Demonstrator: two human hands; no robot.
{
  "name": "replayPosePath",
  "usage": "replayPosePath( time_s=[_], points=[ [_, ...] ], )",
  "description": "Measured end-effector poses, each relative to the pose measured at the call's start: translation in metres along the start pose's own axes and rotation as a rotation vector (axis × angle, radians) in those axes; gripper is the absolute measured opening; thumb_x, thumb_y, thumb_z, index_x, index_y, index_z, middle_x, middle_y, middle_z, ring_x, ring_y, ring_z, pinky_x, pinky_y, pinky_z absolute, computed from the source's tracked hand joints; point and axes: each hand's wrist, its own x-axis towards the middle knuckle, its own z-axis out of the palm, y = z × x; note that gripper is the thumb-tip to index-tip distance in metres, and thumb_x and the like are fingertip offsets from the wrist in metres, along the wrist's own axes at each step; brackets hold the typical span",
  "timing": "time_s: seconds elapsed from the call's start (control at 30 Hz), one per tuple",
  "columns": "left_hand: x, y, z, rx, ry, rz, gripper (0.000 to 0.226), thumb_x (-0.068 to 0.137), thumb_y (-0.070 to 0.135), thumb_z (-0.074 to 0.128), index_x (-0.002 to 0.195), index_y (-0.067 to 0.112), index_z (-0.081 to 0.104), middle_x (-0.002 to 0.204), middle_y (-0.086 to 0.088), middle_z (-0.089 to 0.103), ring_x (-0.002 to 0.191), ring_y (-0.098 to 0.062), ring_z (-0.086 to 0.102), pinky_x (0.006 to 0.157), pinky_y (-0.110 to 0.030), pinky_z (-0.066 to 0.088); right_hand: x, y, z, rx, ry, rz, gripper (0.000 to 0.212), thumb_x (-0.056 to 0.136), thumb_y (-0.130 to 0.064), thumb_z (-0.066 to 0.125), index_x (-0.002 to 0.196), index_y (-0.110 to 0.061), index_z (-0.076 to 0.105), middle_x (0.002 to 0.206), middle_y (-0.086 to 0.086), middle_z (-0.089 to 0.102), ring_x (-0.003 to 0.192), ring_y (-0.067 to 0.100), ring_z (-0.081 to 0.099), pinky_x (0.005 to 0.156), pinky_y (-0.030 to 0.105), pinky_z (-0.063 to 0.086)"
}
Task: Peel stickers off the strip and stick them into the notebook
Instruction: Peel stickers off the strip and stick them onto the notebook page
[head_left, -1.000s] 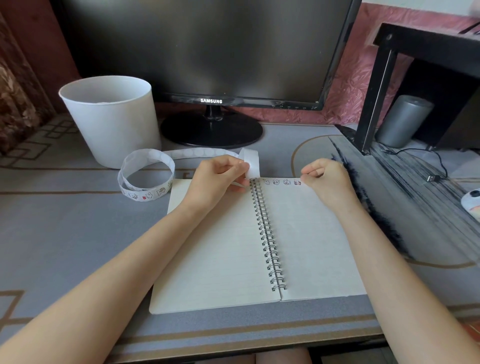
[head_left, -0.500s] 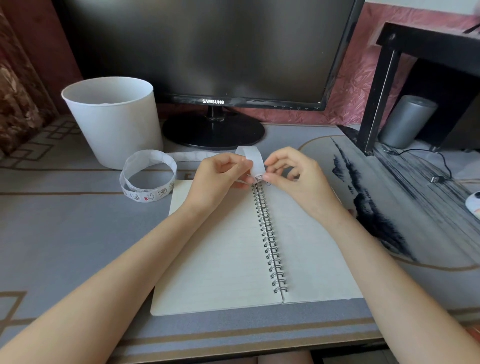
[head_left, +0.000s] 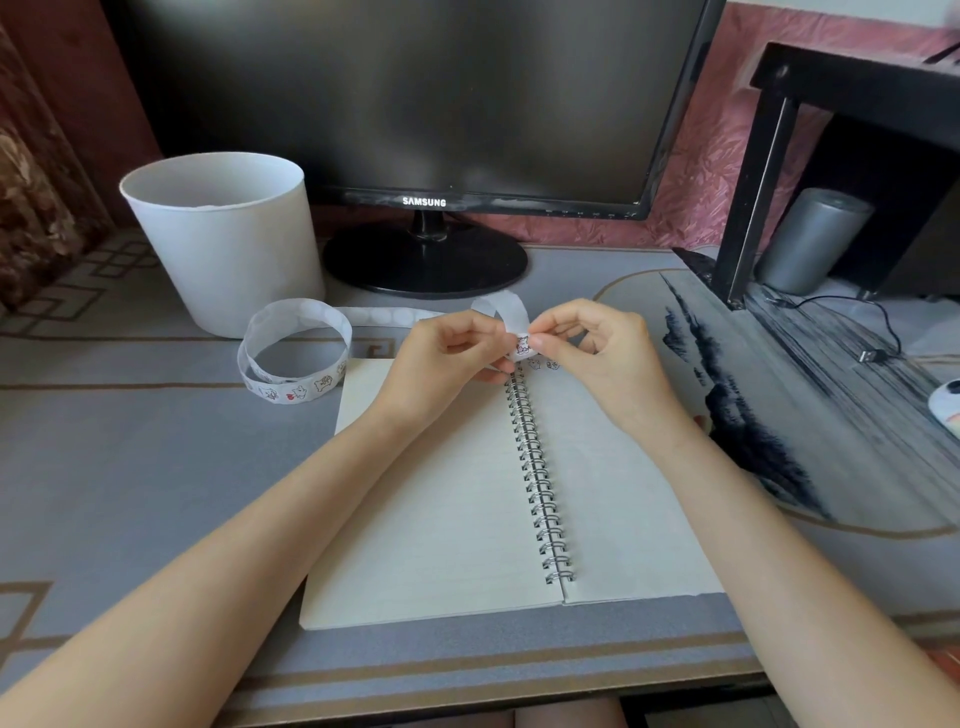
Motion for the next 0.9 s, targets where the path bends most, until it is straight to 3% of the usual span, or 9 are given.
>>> replayPosePath(
  time_s=[0.13,0.2,0.37,0.63,0.8,0.9],
  points=[
    [-0.0004,0.0000,-0.0007,-0.005,-0.014,0.016,0.012,0.090,0.003,0.060,0.083,0.010,0.068,0.071,0.004,0.071,0.068,-0.008,0.067,0.067,-0.019,0.055,-0.0001,0.0013,0.0002,-0.015,0.001,0.007,0.021,0.082,-0.008,0.071,0.078,-0.028,0.068,0.076,-0.009,0.068,0.071,0.008,0.057,0.066,0.021,0.045],
    [-0.0004,0.0001,-0.0007,0.000,-0.018,0.020,0.013,0.090,0.003,0.061,0.083,0.010,0.068,0.073,0.001,0.071,0.069,-0.009,0.066,0.069,-0.020,0.055,-0.0002,0.0012,0.0001,-0.020,0.005,0.016,0.019,0.081,-0.008,0.071,0.078,-0.027,0.068,0.075,-0.010,0.068,0.068,0.005,0.055,0.063,0.016,0.041],
    [-0.0006,-0.0005,0.0001,0.004,-0.003,0.008,0.010,0.090,0.003,0.061,0.085,0.008,0.068,0.082,-0.014,0.070,0.070,-0.010,0.066,0.071,-0.021,0.056,-0.0015,-0.0024,-0.0003,-0.049,-0.010,0.019,0.005,0.081,-0.004,0.070,0.085,-0.008,0.070,0.074,-0.006,0.064,0.054,-0.005,0.051,0.054,0.006,0.036],
    [-0.0014,0.0011,0.0023,-0.011,0.001,-0.012,0.011,0.090,0.006,0.061,0.082,0.007,0.069,0.076,-0.008,0.070,0.067,-0.009,0.067,0.073,-0.023,0.058,-0.0029,-0.0024,-0.0011,-0.091,-0.021,0.023,0.004,0.081,-0.006,0.070,0.084,-0.004,0.069,0.068,-0.011,0.058,0.048,-0.004,0.048,0.051,0.006,0.033],
    [-0.0015,0.0017,0.0030,-0.007,0.034,-0.023,0.013,0.092,0.005,0.060,0.083,0.001,0.068,0.073,-0.010,0.069,0.065,-0.010,0.067,0.069,-0.022,0.058,-0.0037,-0.0019,-0.0030,-0.151,-0.097,-0.089,0.004,0.082,-0.006,0.070,0.083,-0.004,0.067,0.095,0.005,0.059,0.075,0.002,0.050,0.065,0.007,0.036],
    [-0.0011,0.0007,0.0028,-0.011,0.047,-0.035,0.014,0.092,0.007,0.059,0.084,0.000,0.068,0.073,-0.008,0.069,0.066,-0.011,0.067,0.068,-0.022,0.057,-0.0041,0.0000,-0.0047,-0.212,-0.098,-0.134,0.003,0.083,-0.010,0.070,0.084,-0.008,0.068,0.102,0.002,0.055,0.082,-0.007,0.048,0.073,0.005,0.033]
  ],
)
